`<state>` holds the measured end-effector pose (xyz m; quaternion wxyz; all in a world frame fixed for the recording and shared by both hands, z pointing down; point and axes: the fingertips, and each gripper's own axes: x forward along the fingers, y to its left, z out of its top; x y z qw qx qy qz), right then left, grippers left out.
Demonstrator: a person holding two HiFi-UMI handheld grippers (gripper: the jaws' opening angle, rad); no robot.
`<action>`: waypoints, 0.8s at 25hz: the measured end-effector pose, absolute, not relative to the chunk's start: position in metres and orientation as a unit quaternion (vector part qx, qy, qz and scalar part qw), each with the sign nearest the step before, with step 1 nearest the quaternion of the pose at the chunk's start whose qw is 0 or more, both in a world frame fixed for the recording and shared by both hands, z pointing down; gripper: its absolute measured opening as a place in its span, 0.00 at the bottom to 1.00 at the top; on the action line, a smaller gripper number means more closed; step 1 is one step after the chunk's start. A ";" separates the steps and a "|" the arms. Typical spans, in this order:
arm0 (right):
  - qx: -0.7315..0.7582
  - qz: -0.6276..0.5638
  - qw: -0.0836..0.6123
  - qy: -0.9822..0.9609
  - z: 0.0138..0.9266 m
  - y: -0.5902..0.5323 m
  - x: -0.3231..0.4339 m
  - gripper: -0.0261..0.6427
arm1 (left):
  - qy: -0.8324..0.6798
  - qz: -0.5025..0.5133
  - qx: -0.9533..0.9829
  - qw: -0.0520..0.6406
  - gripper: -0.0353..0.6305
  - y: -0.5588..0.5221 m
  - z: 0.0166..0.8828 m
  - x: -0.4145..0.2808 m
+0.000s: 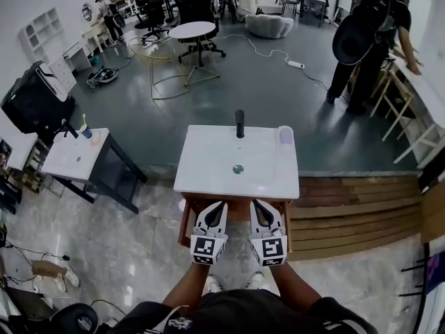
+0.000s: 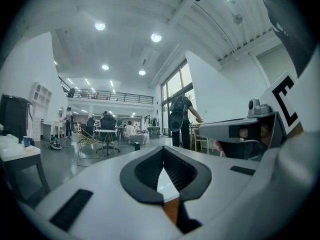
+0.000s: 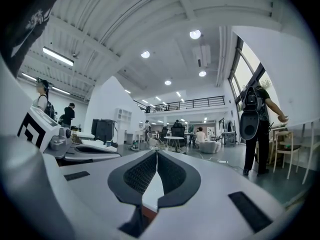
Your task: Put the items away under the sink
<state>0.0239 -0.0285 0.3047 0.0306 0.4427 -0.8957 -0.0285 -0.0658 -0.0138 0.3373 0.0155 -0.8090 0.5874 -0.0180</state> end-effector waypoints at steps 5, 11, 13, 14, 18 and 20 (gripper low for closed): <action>0.449 -0.031 0.020 -0.893 0.300 -0.037 0.048 0.08 | 0.587 -0.022 -0.809 0.018 0.06 -0.023 0.333 -0.046; 0.446 -0.022 0.022 -0.894 0.300 -0.041 0.079 0.08 | 0.597 -0.026 -0.802 0.005 0.06 -0.030 0.332 -0.023; 0.443 -0.020 0.024 -0.896 0.303 -0.045 0.087 0.08 | 0.606 -0.026 -0.795 -0.007 0.06 -0.035 0.336 -0.021; 0.442 -0.018 0.027 -0.896 0.307 -0.048 0.090 0.08 | 0.608 -0.026 -0.793 -0.011 0.06 -0.038 0.338 -0.020; 0.436 -0.013 0.038 -0.899 0.318 -0.058 0.093 0.08 | 0.604 -0.032 -0.796 -0.014 0.06 -0.048 0.344 -0.017; 0.439 -0.012 0.038 -0.898 0.320 -0.069 0.092 0.08 | 0.600 -0.031 -0.799 -0.014 0.06 -0.059 0.346 -0.018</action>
